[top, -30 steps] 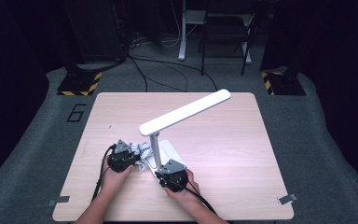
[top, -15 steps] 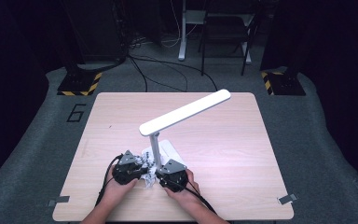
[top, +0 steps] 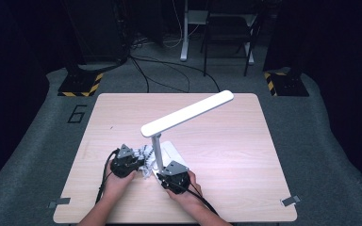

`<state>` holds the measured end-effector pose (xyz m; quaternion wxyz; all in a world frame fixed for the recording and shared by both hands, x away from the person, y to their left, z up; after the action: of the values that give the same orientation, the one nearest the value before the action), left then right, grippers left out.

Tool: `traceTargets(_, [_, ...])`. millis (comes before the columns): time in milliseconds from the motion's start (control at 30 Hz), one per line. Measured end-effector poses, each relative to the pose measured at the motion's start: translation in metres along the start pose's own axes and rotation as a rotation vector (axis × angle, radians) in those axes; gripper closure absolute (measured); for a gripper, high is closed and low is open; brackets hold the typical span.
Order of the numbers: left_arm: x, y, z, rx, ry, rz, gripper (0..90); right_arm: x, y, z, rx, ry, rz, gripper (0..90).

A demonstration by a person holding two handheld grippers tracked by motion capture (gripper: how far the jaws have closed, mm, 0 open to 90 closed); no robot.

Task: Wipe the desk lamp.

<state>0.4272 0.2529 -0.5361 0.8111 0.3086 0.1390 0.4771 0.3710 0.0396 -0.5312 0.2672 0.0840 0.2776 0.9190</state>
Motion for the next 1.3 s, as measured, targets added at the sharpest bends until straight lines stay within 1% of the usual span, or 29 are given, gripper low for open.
traceTargets(33, [0.003,-0.001,0.001,0.008,0.003,0.004,76.9,0.0,0.0,0.0,0.0,0.005,0.0,64.9])
traceTargets(67, [0.004,-0.003,0.002,-0.009,0.025,0.016,76.9,-0.001,0.0,0.0,0.001,0.01,-0.001,64.9])
traceTargets(167, [0.006,-0.005,0.003,-0.002,0.035,0.022,77.0,-0.001,0.0,0.0,-0.001,0.008,-0.002,64.9])
traceTargets(200, [0.006,-0.004,0.003,0.002,0.026,0.028,77.0,0.0,0.0,0.0,-0.001,0.007,-0.003,64.9])
traceTargets(233, [0.005,-0.004,0.003,-0.001,0.029,0.027,77.1,0.0,0.0,0.0,-0.001,0.008,-0.003,64.9])
traceTargets(267, [0.004,-0.003,0.002,0.006,0.03,0.015,77.2,0.0,0.0,0.0,-0.001,0.008,-0.002,64.9])
traceTargets(300, [0.004,-0.003,0.002,0.006,0.03,0.015,77.2,0.0,0.0,0.0,0.0,0.008,-0.002,64.9])
traceTargets(333, [0.0,0.0,0.0,0.009,0.029,-0.017,77.2,-0.001,0.0,0.0,0.0,0.008,-0.002,64.9])
traceTargets(367, [0.0,0.0,0.0,0.009,0.029,-0.017,77.2,-0.001,0.0,0.0,0.0,0.008,-0.002,64.9])
traceTargets(400, [-0.007,0.004,-0.002,0.015,0.003,-0.046,77.2,0.0,0.0,0.0,-0.002,0.007,-0.004,64.9])
traceTargets(433, [-0.01,0.005,-0.002,0.018,-0.011,-0.06,77.2,0.0,0.0,0.0,-0.001,0.007,-0.004,64.9])
traceTargets(467, [-0.01,0.005,-0.002,0.018,-0.011,-0.06,77.2,0.0,0.0,0.0,-0.001,0.007,-0.004,64.9])
traceTargets(600, [-0.022,0.01,-0.005,0.025,-0.026,-0.117,77.2,0.0,0.0,0.0,0.0,0.006,-0.004,64.9])
traceTargets(633, [-0.026,0.013,-0.006,0.03,-0.04,-0.14,77.1,0.0,0.0,0.0,-0.001,0.006,-0.004,64.9])
traceTargets(667, [-0.029,0.014,-0.007,0.022,-0.049,-0.149,77.1,0.0,0.0,0.0,-0.002,0.005,-0.006,64.9])
traceTargets(700, [-0.035,0.017,-0.008,0.029,-0.079,-0.161,77.0,0.0,0.0,0.0,-0.003,0.006,-0.006,64.9])
traceTargets(733, [-0.035,0.017,-0.008,0.034,-0.082,-0.161,77.0,0.0,0.0,0.0,-0.003,0.006,-0.006,64.9])
traceTargets(767, [-0.035,0.017,-0.009,0.029,-0.069,-0.166,76.9,0.0,0.0,0.0,-0.003,0.006,-0.006,64.9])
traceTargets(833, [-0.034,0.016,-0.009,0.028,-0.063,-0.172,76.9,0.0,0.0,0.0,-0.002,0.006,-0.006,64.9])
traceTargets(867, [-0.033,0.016,-0.009,0.019,-0.063,-0.164,77.0,0.0,0.0,0.0,-0.002,0.005,-0.006,64.9])
traceTargets(900, [-0.033,0.016,-0.008,0.026,-0.071,-0.162,77.0,0.0,0.0,0.0,-0.002,0.005,-0.006,64.9])
traceTargets(967, [-0.031,0.015,-0.008,0.021,-0.076,-0.126,77.0,0.0,0.0,0.0,-0.002,0.005,-0.007,64.9])
traceTargets(1033, [-0.027,0.013,-0.008,0.01,-0.055,-0.101,77.0,0.0,0.0,0.0,-0.004,0.004,-0.008,64.9])
traceTargets(1067, [-0.025,0.011,-0.007,0.006,-0.053,-0.086,77.0,0.0,0.0,0.0,-0.006,0.005,-0.008,64.9])
traceTargets(1167, [-0.019,0.008,-0.005,0.007,-0.033,-0.07,77.0,0.001,0.0,-0.001,-0.007,-0.005,-0.009,64.9])
traceTargets(1200, [-0.016,0.006,-0.005,-0.002,-0.027,-0.056,77.0,0.001,0.0,-0.001,-0.007,-0.004,-0.009,64.9])
traceTargets(1233, [-0.013,0.005,-0.004,-0.002,-0.019,-0.056,77.0,0.001,0.0,-0.001,-0.007,-0.005,-0.01,64.8])
traceTargets(1267, [-0.011,0.004,-0.004,-0.003,-0.019,-0.061,77.0,0.001,0.0,-0.001,-0.007,-0.005,-0.011,64.8])
traceTargets(1300, [-0.008,0.003,-0.004,-0.014,-0.022,-0.051,77.0,0.001,0.0,-0.001,-0.007,-0.006,-0.011,64.7])
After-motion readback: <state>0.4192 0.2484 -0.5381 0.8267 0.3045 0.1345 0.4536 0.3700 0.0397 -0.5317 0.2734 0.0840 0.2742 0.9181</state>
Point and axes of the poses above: each handheld gripper's, and its own axes: y roughly backward along the jaws, z roughly out of its top, x roughly to its left, the point moved 2 cm from there along -y, roughly forward along the jaws, and after that the axes turned 8 degrees about z, right-handed, at the moved point
